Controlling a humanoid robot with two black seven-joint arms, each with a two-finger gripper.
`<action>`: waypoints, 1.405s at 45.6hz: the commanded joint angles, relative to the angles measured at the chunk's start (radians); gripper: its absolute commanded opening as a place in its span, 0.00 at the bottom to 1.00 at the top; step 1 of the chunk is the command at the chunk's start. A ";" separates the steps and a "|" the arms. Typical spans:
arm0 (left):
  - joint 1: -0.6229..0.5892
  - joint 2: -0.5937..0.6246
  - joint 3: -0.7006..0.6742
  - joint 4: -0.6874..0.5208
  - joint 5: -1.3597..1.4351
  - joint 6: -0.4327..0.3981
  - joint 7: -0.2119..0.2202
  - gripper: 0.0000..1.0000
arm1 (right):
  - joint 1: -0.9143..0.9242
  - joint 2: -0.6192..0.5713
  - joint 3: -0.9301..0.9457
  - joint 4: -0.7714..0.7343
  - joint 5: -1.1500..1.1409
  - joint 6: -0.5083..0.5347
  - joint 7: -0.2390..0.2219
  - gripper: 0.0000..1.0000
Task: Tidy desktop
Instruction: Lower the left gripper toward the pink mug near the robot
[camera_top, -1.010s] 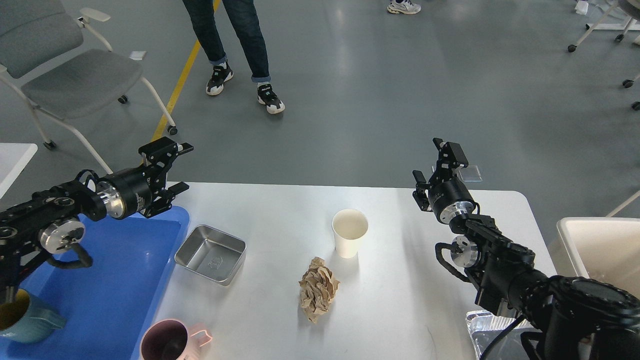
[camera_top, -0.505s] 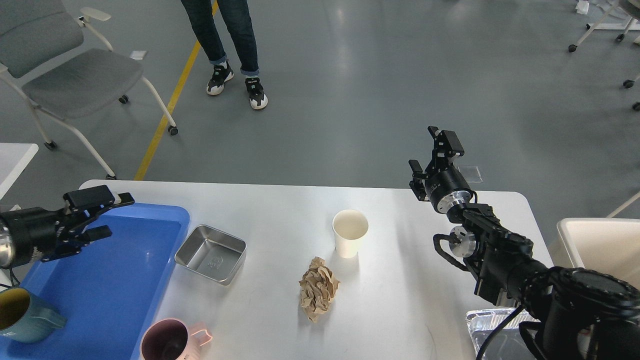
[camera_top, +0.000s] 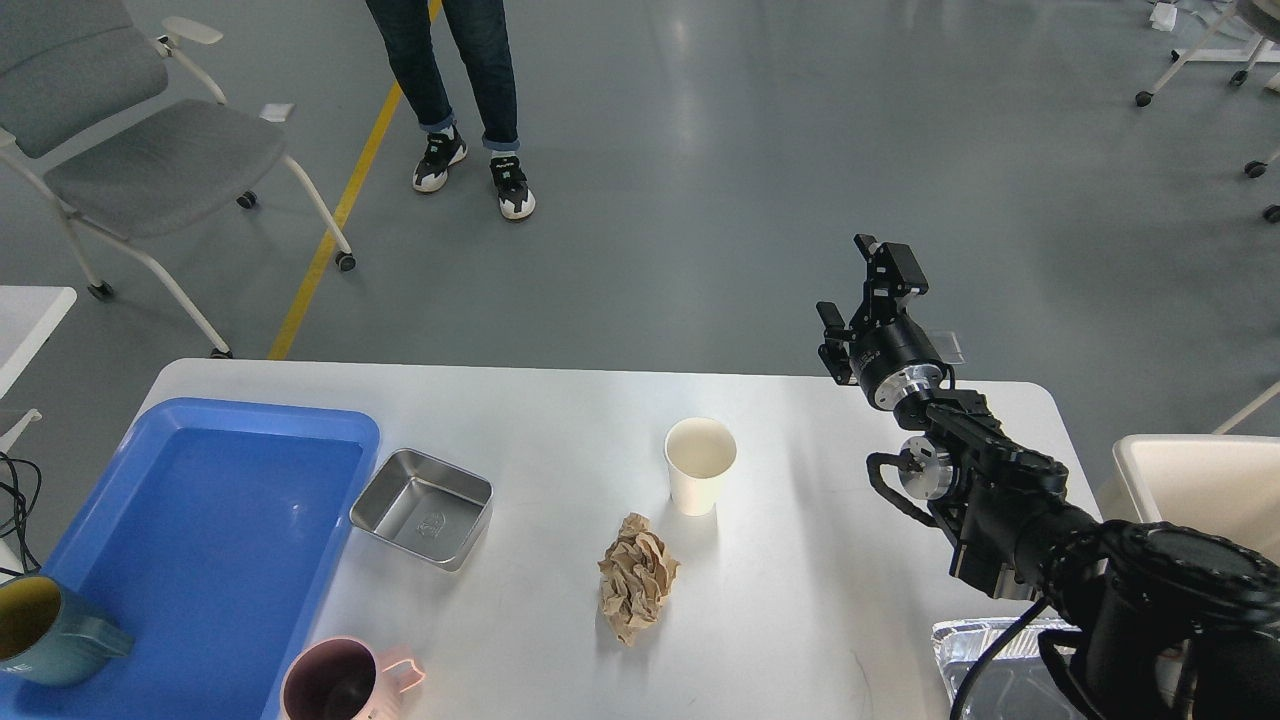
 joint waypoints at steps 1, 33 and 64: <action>0.000 0.025 0.007 0.004 0.006 -0.017 -0.004 0.99 | 0.005 0.000 0.000 0.000 0.000 0.000 0.000 1.00; -0.051 -0.448 0.000 0.004 0.344 0.006 0.090 0.99 | 0.008 0.008 0.000 0.001 0.000 -0.008 0.000 1.00; -0.034 -0.606 0.012 0.001 0.454 -0.140 0.242 0.99 | 0.006 -0.017 0.000 0.000 0.000 -0.005 0.000 1.00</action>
